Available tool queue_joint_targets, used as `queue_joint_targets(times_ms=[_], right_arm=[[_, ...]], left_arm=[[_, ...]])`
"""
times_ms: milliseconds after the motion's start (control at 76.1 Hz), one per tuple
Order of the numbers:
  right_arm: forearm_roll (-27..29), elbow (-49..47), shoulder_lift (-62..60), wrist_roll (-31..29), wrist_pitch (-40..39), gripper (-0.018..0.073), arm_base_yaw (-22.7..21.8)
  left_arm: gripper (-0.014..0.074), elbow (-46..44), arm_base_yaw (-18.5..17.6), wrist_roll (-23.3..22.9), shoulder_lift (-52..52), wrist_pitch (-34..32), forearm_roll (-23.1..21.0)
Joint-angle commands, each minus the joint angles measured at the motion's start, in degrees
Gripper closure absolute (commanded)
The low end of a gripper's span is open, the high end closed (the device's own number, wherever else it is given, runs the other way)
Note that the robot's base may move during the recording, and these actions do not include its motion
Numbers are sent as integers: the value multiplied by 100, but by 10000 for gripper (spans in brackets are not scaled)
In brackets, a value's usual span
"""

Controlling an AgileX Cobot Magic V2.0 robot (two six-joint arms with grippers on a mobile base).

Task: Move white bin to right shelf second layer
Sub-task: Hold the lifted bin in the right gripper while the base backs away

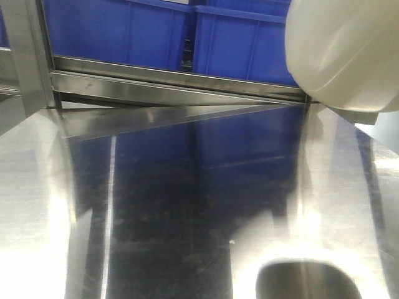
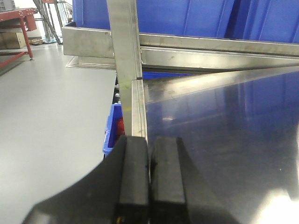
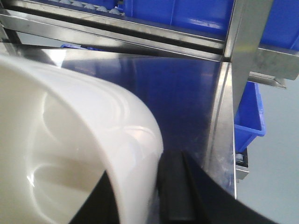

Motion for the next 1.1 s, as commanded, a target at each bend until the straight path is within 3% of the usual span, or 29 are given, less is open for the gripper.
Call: queue_joint_targets(times_ms=[0,1091], right_arm=[[-64,-175,-57,1,-604,504,-41],[-64,-175,-38,1,-577,504,-41]], left_arm=[[512,211,-33,-30,-80,-501,0],[512,211,-33,-30,-80,-501,0]])
